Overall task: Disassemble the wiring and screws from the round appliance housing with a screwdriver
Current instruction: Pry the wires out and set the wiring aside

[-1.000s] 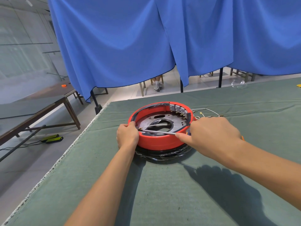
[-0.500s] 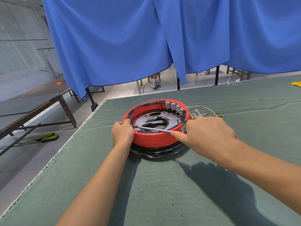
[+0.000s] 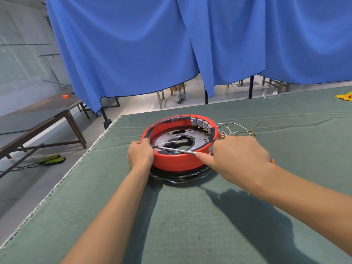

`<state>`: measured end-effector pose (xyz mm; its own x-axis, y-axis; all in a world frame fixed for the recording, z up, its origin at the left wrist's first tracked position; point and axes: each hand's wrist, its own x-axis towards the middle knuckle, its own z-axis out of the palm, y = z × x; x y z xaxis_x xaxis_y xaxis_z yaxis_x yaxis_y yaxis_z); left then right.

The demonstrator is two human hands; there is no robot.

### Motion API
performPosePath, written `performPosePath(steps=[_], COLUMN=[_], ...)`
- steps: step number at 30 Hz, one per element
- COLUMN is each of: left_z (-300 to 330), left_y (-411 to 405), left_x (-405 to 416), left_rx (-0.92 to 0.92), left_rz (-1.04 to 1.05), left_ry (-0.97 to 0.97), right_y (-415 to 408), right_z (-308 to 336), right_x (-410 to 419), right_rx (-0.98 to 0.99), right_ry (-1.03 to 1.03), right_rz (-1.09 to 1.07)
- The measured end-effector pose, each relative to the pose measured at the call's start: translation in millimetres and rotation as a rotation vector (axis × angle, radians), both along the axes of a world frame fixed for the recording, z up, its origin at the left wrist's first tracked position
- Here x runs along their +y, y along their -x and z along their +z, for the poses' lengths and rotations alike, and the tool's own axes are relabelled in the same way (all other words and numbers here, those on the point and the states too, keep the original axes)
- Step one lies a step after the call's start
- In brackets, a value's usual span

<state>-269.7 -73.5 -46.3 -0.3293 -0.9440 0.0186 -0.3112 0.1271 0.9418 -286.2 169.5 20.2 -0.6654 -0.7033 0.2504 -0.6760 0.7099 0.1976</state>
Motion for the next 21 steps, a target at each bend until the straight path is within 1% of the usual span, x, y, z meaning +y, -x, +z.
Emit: performPosePath(steps=[3, 6, 17, 21], left_z=[0, 1, 3, 3], left_y=[1, 1, 0, 0], left_x=[0, 0, 1, 1], left_rx=[-0.011, -0.027, -0.069, -0.063], left_rz=[0.001, 0.001, 0.004, -0.002], left_ry=[0.007, 0.005, 0.024, 0.015], right_y=[-4, -11, -30, -30], right_z=[0, 4, 13, 12], right_x=[-1, -3, -8, -9], right_rx=[0.019, -0.031, -0.158, -0.168], right_ry=[-0.05, -0.054, -0.018, -0.018], right_rz=[0.011, -0.021, -0.077, -0.082])
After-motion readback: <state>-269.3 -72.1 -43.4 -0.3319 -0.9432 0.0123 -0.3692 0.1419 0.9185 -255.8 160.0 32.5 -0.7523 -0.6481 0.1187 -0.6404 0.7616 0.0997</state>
